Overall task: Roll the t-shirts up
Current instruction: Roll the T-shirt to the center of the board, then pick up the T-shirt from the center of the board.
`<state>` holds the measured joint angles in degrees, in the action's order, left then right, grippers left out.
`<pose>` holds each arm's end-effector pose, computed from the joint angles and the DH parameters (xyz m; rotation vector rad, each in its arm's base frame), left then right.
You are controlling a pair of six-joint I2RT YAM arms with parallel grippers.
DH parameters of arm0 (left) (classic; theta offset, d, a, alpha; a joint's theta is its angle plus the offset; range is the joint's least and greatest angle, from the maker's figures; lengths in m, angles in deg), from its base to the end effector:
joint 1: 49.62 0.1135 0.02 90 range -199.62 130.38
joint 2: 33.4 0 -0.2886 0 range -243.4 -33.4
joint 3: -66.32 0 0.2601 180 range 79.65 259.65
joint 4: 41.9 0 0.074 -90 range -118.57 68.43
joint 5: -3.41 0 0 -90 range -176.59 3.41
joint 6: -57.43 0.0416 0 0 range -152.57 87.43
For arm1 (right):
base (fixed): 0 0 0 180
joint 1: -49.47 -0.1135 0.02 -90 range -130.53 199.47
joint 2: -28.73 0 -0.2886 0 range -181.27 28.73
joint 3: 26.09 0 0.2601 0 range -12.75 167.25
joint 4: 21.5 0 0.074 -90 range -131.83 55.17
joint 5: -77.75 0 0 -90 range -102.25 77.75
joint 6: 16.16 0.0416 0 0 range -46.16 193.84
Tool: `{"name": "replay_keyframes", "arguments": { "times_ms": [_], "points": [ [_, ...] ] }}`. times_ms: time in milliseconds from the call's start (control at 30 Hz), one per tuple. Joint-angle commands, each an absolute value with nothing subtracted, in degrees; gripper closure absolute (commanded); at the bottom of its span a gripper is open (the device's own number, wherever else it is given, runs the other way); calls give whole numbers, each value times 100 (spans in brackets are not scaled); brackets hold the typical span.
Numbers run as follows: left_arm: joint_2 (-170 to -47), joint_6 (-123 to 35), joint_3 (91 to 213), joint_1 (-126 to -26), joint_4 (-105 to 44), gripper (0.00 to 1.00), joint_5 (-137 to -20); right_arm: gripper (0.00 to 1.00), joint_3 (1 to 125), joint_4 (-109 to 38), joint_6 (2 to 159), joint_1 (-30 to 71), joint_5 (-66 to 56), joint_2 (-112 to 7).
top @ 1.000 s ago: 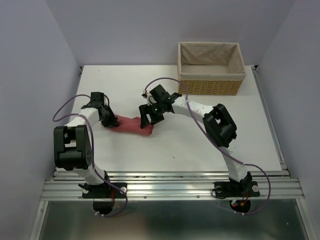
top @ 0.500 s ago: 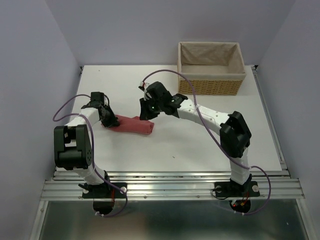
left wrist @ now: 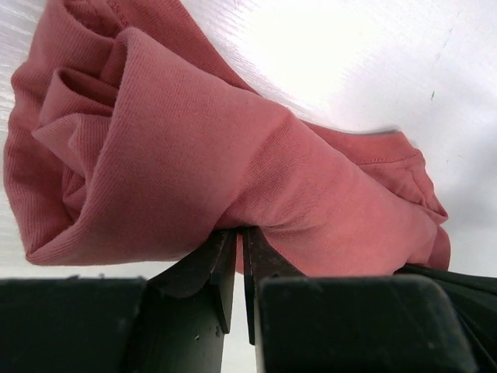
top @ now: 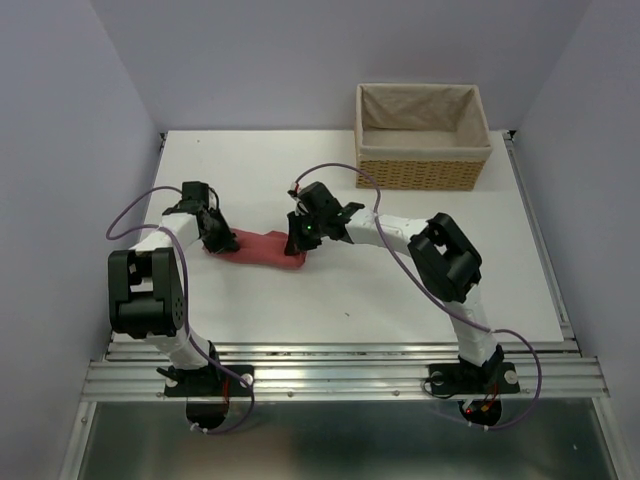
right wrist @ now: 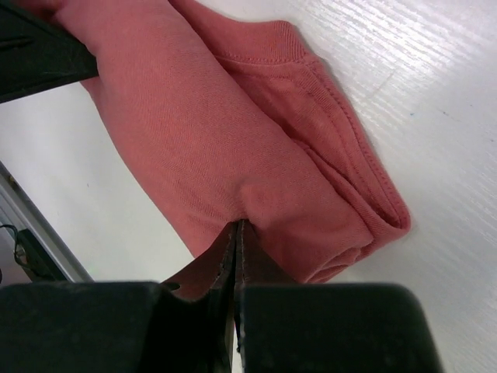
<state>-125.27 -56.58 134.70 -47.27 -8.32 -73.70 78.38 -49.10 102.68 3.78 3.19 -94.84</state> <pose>0.3303 0.0043 0.2021 -0.5056 2.5376 -0.4305 0.3439 0.3681 0.1858 -0.5101 2.5059 0.8892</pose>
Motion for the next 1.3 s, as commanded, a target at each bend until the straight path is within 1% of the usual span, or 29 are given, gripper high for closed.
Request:
{"name": "replay_keyframes", "arguments": {
  "times_ms": [0, 100, 300, 433, 667, 867, 1000, 1033, 1067, 1100, 1133, 1167, 1200, 1233, 1267],
  "points": [
    [-12349, -5516, 13669, -4690, -712, 80, -7613, 99, 7549, -4977, 10196, 517, -65, -9484],
    [-11946, -5586, 13775, -4681, -686, 80, -7683, 99, 7610, -4969, 10144, 517, -56, -9467],
    [-11733, -5622, 13951, -4602, -580, 80, -8060, 99, 7646, -4986, 10056, 517, -153, -9362],
    [-11952, -5639, 13907, -4549, -650, 81, -8131, 99, 7645, -4995, 10056, 570, -65, -9309],
    [-12454, -5788, 13880, -4470, -914, 81, -8175, 99, 7839, -5004, 9995, 877, 777, -9791],
    [-12919, -5850, 14012, -4470, -967, 82, -8078, 99, 7936, -5013, 9985, 992, 1209, -9959],
    [-12947, -5815, 13986, -4479, -862, 82, -8131, 99, 7734, -5004, 9986, 1044, 1148, -9635],
    [-12833, -5789, 13977, -4470, -861, 82, -8131, 99, 7603, -4978, 9994, 1044, 1105, -9347],
    [-12771, -5780, 13960, -4470, -835, 82, -8131, 96, 7515, -4925, 10020, 1044, 991, -9179],
    [-12631, -5771, 13986, -4470, -809, 82, -8131, 89, 7409, -4855, 10090, 1044, 912, -9012],
    [-12552, -5754, 14003, -4470, -774, 81, -8131, 78, 7295, -4776, 10204, 1044, 780, -8836],
    [-12499, -5727, 14030, -4470, -730, 81, -8131, 70, 7172, -4558, 10397, 1044, 683, -8677],
    [-12437, -5718, 14073, -4470, -677, 81, -8149, 51, 6927, -4443, 10503, 1044, 543, -8397],
    [-12332, -5710, 14091, -4470, -633, 81, -8158, 39, 6812, -4363, 10608, 1044, 463, -8299],
    [-12305, -5683, 14109, -4470, -607, 81, -8158, 36, 6706, -4162, 10818, 1044, 410, -8211]
  ]
}}
